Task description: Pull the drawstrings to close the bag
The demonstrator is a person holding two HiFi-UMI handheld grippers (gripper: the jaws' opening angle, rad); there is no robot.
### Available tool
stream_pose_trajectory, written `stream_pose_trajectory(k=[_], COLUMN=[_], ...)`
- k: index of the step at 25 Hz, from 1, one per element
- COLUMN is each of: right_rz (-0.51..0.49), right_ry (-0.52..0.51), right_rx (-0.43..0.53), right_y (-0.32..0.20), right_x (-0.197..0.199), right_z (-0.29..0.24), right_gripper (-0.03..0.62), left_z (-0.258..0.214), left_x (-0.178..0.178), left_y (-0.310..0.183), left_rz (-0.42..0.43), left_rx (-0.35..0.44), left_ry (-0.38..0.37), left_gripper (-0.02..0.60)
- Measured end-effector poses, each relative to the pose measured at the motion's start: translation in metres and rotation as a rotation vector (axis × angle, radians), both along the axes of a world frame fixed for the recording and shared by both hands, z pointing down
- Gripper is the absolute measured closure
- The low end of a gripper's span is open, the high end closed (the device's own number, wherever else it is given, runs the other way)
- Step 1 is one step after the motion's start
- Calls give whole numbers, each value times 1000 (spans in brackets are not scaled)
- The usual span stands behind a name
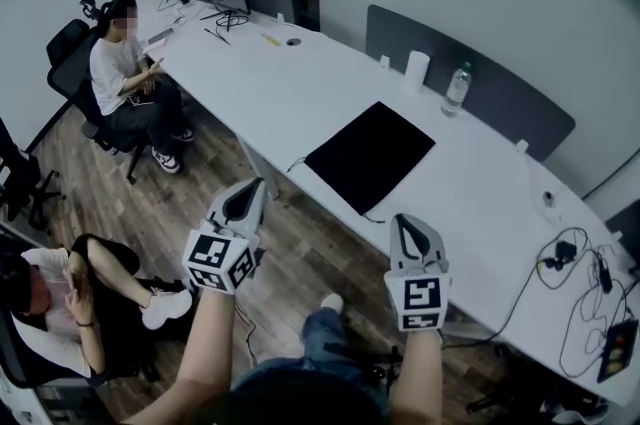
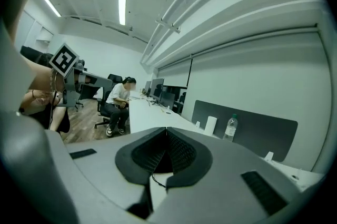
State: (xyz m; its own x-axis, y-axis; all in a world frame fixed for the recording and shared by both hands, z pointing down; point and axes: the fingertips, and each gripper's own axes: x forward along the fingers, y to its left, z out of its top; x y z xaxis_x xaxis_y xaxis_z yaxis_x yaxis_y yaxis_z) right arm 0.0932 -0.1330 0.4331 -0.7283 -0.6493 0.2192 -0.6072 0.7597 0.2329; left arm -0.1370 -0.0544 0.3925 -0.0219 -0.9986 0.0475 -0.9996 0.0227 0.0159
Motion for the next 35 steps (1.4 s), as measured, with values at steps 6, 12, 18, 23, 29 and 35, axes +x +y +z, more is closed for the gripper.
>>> stream_pose_trajectory(k=[6,12,18,23,29,35], right_rz=[26,-5,-58,-60,-40,10], right_ry=[-82,-15,88,137,194,228], right_rx=[-117,-207,-311,-395,-470,-520], right_y=[-60,-103,-106,-98,-90,-87], right_x=[-18,-31,-39,-31,-26,-24], right_z=[19,62,104,141,173,188], right_gripper=[598,588,470,465,467,468], left_z=[25,76,122,161,203,242], left_x=[-30,-56,-60,-58,-64,-72], left_y=[-67,-115,-138,-145,-161,-164], left_rz=[39,50,80,122,154,177], left_rx=[-57,-193,-330,-430,-543,-649], left_ry=[18,57,59,40,27,25], left_gripper=[582,581,482,477,476,476])
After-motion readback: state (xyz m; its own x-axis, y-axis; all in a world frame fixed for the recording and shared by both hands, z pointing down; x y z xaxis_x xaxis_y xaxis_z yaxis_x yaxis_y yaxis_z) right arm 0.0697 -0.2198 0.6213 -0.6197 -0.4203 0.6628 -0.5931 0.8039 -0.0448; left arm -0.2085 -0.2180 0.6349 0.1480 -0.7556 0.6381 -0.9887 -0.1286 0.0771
